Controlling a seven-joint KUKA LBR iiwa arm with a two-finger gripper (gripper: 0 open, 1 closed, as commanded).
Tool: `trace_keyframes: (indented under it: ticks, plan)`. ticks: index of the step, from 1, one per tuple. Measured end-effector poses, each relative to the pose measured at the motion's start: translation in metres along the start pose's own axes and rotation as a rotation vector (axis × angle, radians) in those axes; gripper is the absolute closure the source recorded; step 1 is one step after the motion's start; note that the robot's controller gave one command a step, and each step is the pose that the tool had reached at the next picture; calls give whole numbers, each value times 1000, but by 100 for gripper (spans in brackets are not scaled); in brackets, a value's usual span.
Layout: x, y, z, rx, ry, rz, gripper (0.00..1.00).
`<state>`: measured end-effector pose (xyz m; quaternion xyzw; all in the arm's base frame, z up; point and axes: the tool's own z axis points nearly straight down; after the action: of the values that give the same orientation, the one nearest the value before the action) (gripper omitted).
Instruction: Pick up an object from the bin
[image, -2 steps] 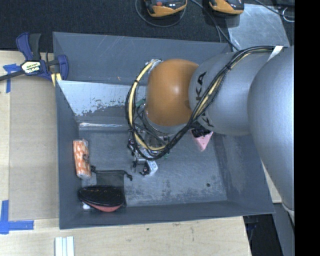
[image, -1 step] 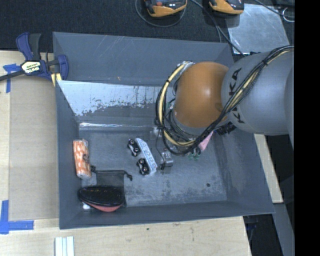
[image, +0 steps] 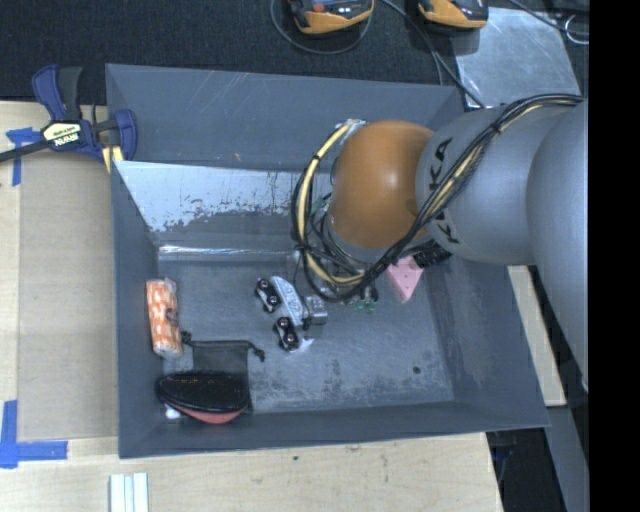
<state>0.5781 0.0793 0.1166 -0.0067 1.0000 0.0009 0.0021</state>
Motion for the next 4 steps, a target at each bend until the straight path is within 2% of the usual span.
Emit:
trace_keyframes:
  ticks: [1, 2, 3, 4]
  plan:
    - [-7, 31, 26, 6, -3, -246, 0]
    - [-22, 29, 42, -2, -4, 95, 0]
    - [-16, -18, 16, 5, -7, -311, 0]
    - [4, -23, 32, 1, -8, 188, 0]
